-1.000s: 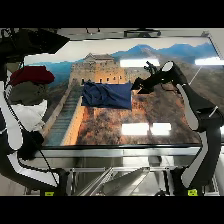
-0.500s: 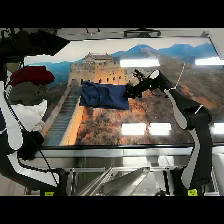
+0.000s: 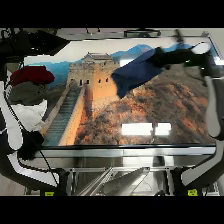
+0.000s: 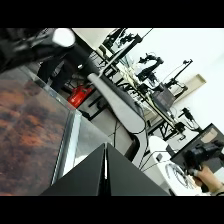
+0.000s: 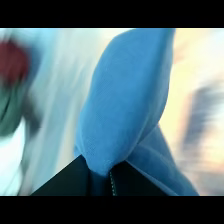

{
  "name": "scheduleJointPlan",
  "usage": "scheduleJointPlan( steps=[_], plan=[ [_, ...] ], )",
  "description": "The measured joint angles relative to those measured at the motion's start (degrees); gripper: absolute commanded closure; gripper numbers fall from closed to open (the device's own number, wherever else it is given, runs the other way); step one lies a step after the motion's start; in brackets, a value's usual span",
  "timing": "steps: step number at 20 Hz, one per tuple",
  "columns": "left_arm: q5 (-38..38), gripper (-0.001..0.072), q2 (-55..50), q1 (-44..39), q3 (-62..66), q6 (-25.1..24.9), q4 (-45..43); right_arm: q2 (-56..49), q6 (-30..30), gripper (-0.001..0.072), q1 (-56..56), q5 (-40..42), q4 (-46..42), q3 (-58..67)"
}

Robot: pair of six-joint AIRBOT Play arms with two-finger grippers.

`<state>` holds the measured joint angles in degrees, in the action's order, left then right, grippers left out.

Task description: Fold the shirts.

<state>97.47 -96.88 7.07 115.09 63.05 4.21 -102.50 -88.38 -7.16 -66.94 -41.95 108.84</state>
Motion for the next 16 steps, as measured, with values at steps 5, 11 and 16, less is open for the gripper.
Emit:
scheduleJointPlan(
  steps=[5, 11, 16],
  plan=[
    [-0.15, 0.069, 0.0, 0.0, 0.0, 0.0, 0.0, 6.8, -12.22, 0.0692, -17.05, -11.1, -21.92, -1.73],
    [-0.37, 0.069, 0.0, 0.0, 0.0, 0.0, 0.0, 13.73, -14.99, 0.0691, -29.44, -10.91, -33.94, -22.58],
    [-0.39, 0.069, 0.0, 0.0, 0.0, 0.0, 0.0, 18.95, -17.11, 0.0688, -37.22, -4.17, -38.4, -42.88]
  ],
)
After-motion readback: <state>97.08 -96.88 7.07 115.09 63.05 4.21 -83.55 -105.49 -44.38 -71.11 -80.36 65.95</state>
